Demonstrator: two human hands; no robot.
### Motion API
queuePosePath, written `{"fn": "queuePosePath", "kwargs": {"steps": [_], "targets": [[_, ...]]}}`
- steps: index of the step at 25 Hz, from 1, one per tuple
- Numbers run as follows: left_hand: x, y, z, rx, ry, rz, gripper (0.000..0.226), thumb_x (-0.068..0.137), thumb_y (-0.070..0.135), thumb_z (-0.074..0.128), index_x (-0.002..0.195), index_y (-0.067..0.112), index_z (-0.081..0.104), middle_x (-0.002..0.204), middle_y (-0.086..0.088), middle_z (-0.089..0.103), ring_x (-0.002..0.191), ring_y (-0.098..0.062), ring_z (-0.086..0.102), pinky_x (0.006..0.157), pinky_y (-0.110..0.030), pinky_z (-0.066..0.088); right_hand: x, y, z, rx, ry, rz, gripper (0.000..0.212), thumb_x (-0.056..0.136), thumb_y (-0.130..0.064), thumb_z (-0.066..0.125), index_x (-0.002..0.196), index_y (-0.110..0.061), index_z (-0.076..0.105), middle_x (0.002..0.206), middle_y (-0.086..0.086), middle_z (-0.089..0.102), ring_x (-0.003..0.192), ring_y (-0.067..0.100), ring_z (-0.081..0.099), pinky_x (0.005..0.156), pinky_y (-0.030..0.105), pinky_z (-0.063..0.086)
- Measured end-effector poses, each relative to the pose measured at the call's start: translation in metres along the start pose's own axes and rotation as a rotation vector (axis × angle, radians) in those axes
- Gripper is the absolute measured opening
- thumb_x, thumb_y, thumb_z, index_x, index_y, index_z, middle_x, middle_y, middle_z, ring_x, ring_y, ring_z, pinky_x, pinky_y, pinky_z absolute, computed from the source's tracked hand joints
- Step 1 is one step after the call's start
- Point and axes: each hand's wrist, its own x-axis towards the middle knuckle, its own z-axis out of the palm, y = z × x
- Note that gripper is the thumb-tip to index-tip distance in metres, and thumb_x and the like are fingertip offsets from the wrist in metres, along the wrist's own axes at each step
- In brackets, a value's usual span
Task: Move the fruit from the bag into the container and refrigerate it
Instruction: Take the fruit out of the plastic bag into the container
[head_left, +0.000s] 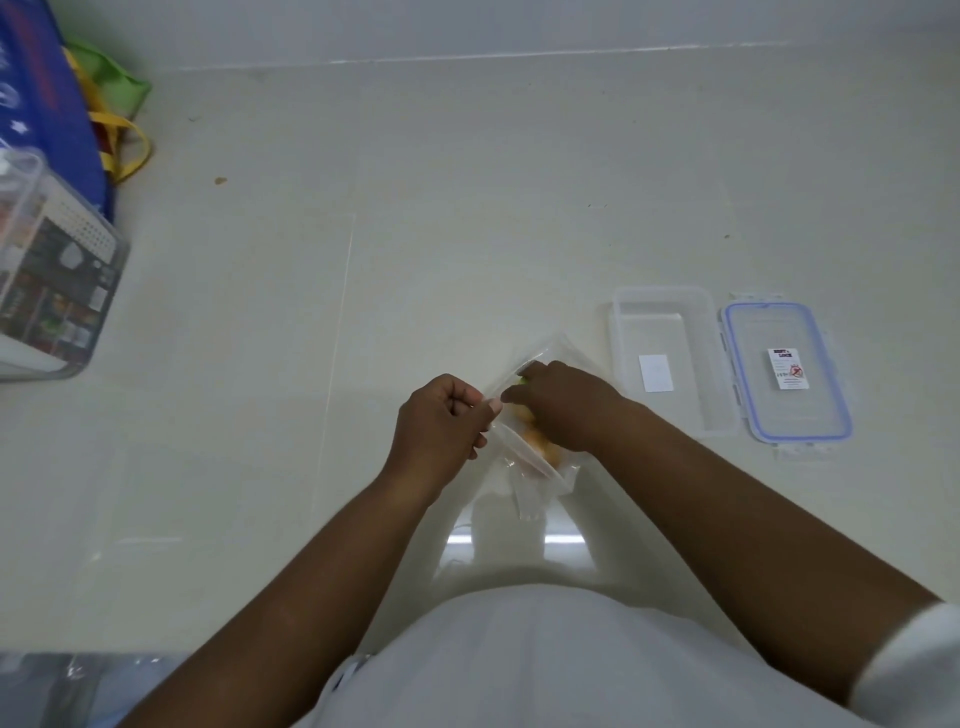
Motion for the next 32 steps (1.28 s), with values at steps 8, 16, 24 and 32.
{"fn": "queuePosePath", "kwargs": {"steps": [8, 16, 24, 32], "targets": [[0.002, -0.001, 0.0, -0.002, 0.019, -0.013, 0.017, 0.079, 0.028, 0.074, 0.077, 0.015, 0.064, 0.058, 0.004, 0.069, 0.05, -0.01, 0.064, 0.05, -0.026, 0.051, -0.037, 0.009, -0.027, 0.19, 0.352, -0.1, 0.054, 0.078, -0.02, 0.071, 0.128, -0.032, 0.053, 0.13, 0.003, 0.054, 0.105, 0.023, 0.059, 0.079, 0.036, 0.054], [0.003, -0.004, 0.004, -0.06, 0.015, -0.02, 0.018, 0.08, 0.025, 0.075, 0.078, 0.012, 0.063, 0.057, 0.003, 0.067, 0.049, -0.012, 0.062, 0.049, -0.026, 0.051, -0.084, 0.083, -0.013, 0.694, 0.699, 0.498, 0.059, 0.072, -0.024, 0.08, 0.127, -0.026, 0.059, 0.128, 0.003, 0.062, 0.116, 0.019, 0.057, 0.096, 0.028, 0.045], [0.0, 0.0, 0.007, -0.048, 0.008, 0.006, 0.019, 0.081, 0.027, 0.073, 0.077, 0.012, 0.063, 0.057, 0.002, 0.067, 0.049, -0.011, 0.061, 0.048, -0.025, 0.05, -0.061, 0.101, 0.038, 0.45, 0.199, 0.606, 0.059, 0.079, -0.018, 0.062, 0.135, -0.031, 0.05, 0.13, 0.009, 0.053, 0.117, 0.03, 0.054, 0.088, 0.034, 0.043], [-0.003, -0.002, 0.006, -0.076, 0.015, -0.004, 0.018, 0.081, 0.027, 0.074, 0.075, 0.013, 0.063, 0.056, 0.003, 0.067, 0.049, -0.012, 0.061, 0.049, -0.027, 0.05, -0.087, 0.039, -0.015, 0.476, 0.907, 0.234, 0.036, 0.081, -0.023, 0.072, 0.114, -0.013, 0.067, 0.112, 0.007, 0.068, 0.102, 0.024, 0.063, 0.088, 0.035, 0.05]]}}
